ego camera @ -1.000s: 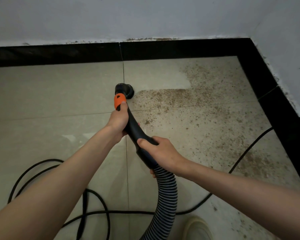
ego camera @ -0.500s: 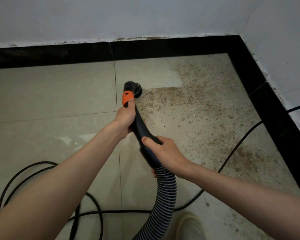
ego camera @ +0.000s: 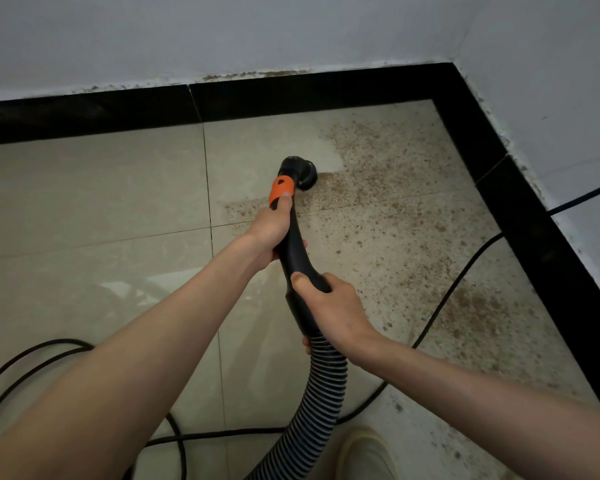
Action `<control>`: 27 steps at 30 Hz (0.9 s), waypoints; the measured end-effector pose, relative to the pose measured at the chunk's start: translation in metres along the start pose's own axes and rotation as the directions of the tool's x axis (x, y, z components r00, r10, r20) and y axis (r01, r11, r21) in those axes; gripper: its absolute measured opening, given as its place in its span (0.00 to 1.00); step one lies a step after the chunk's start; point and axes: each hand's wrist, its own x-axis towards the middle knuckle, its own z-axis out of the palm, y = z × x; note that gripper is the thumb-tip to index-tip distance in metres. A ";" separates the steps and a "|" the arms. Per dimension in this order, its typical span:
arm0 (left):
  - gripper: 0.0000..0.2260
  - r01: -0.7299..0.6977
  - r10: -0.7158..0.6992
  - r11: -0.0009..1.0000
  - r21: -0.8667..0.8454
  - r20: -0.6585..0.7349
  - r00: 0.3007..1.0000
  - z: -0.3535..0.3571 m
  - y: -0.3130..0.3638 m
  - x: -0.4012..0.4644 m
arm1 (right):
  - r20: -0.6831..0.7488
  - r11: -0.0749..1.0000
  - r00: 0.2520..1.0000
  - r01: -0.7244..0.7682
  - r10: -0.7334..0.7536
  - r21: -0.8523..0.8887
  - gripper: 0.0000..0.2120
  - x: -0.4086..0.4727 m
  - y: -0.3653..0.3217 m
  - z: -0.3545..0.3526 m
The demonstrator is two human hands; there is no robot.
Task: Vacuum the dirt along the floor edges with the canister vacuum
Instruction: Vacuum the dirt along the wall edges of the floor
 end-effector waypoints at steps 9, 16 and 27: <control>0.18 0.011 -0.012 1.000 0.019 0.097 0.995 0.032 0.005 0.017 | -0.140 1.000 0.990 0.018 -0.021 -0.022 0.15 0.013 0.008 -0.017; 0.19 -0.011 0.005 0.997 0.074 0.086 0.996 0.037 0.016 0.020 | -0.115 0.998 0.993 -0.001 0.008 0.062 0.15 0.024 0.003 -0.017; 0.20 -0.044 0.052 0.997 0.058 -0.144 0.988 -0.041 0.014 0.009 | 0.145 1.000 0.989 -0.015 0.013 0.011 0.17 0.021 -0.020 0.023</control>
